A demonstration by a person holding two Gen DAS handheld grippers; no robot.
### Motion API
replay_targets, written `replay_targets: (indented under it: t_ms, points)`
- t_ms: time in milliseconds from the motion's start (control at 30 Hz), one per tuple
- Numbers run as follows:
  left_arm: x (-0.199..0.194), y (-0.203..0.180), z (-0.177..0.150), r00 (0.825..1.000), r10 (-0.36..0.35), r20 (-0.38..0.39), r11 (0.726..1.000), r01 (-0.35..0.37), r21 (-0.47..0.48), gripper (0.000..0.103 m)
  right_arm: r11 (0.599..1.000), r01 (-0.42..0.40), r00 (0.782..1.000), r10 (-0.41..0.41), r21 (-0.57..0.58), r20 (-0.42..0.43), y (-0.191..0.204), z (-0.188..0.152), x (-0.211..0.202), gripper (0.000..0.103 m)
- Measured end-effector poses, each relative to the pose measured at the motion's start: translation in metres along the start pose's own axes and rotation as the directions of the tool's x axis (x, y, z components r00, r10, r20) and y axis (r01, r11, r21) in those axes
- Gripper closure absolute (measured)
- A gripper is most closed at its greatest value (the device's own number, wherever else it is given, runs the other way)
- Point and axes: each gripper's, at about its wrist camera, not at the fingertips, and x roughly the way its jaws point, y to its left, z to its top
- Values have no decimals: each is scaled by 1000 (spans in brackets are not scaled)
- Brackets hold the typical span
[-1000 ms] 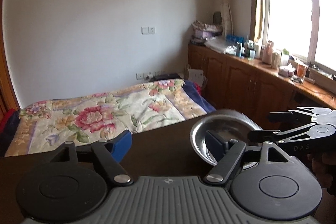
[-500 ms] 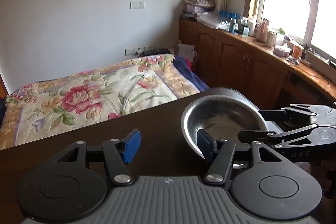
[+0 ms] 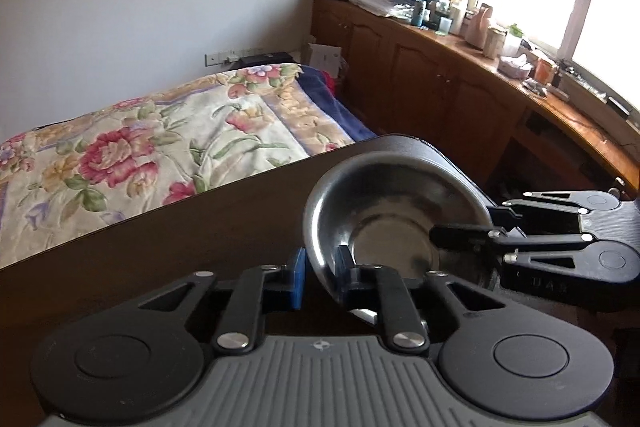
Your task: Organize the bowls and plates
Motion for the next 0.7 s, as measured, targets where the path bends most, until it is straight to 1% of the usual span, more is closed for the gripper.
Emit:
replay_targets:
  t_ms: [33, 67, 167, 233, 400, 533, 700]
  points:
    - [-2, -1, 0, 1000, 4, 6, 1000, -4, -1, 57, 1000, -2, 1000, 2, 4, -2, 0, 0, 1, 71]
    - [-4, 0, -1, 1000, 6, 8, 1000, -6, -5, 57, 1000, -5, 1000, 5, 11, 1, 0, 0, 0, 76]
    - [-15, -1, -2, 1000, -3, 27, 1000, 4, -22, 57, 1000, 3, 1000, -4, 28, 20, 1, 0, -2, 83]
    - [-24, -1, -3, 999, -12, 39, 999, 13, -31, 57, 999, 1, 999, -2, 39, 34, 1, 1, -6, 85]
    - [-54, -10, -2, 996, -11, 91, 1000, 12, -19, 57, 998, -7, 998, 2, 64, 69, 2, 5, -20, 88]
    - [-84, -18, -5, 991, -16, 134, 1000, 18, -14, 57, 998, -5, 994, -1, 59, 107, 9, 10, -35, 88]
    - [-122, -30, -17, 985, -19, 174, 1000, 16, 17, 57, 999, -6, 990, 0, 41, 142, 18, 11, -59, 88]
